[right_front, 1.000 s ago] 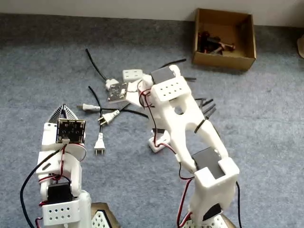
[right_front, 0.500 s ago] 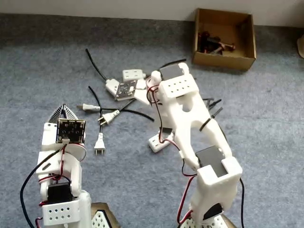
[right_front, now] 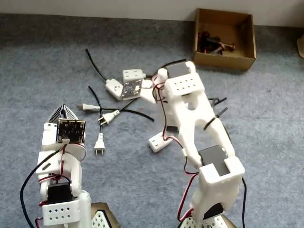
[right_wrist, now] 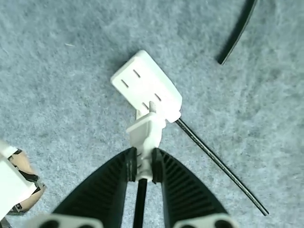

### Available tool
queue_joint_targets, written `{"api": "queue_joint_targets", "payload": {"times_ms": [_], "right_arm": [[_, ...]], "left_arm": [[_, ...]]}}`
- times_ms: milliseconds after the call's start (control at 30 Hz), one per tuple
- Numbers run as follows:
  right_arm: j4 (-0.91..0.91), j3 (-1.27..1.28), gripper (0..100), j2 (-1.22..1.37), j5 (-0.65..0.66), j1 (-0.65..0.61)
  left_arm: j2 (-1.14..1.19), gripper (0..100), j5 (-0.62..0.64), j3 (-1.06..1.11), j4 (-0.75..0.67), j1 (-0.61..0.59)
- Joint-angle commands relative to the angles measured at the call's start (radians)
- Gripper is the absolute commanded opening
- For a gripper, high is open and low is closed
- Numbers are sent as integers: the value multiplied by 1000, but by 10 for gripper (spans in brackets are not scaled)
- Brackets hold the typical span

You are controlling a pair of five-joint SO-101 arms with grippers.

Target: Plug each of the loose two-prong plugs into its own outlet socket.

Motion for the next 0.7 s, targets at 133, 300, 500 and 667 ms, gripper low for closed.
{"api": "queue_joint_targets", "payload": {"times_ms": [133, 300, 500, 667], "right_arm": [[-38, -48, 5, -16, 17, 10], [-38, -47, 5, -16, 17, 10], [-38, -45, 5, -15, 17, 12], [-30, -44, 5, -15, 17, 15]], "left_arm": [[-4, 7, 11, 19, 0, -5], [-4, 7, 11, 19, 0, -5], [-4, 7, 11, 19, 0, -5], [-4, 7, 11, 19, 0, -5]]}}
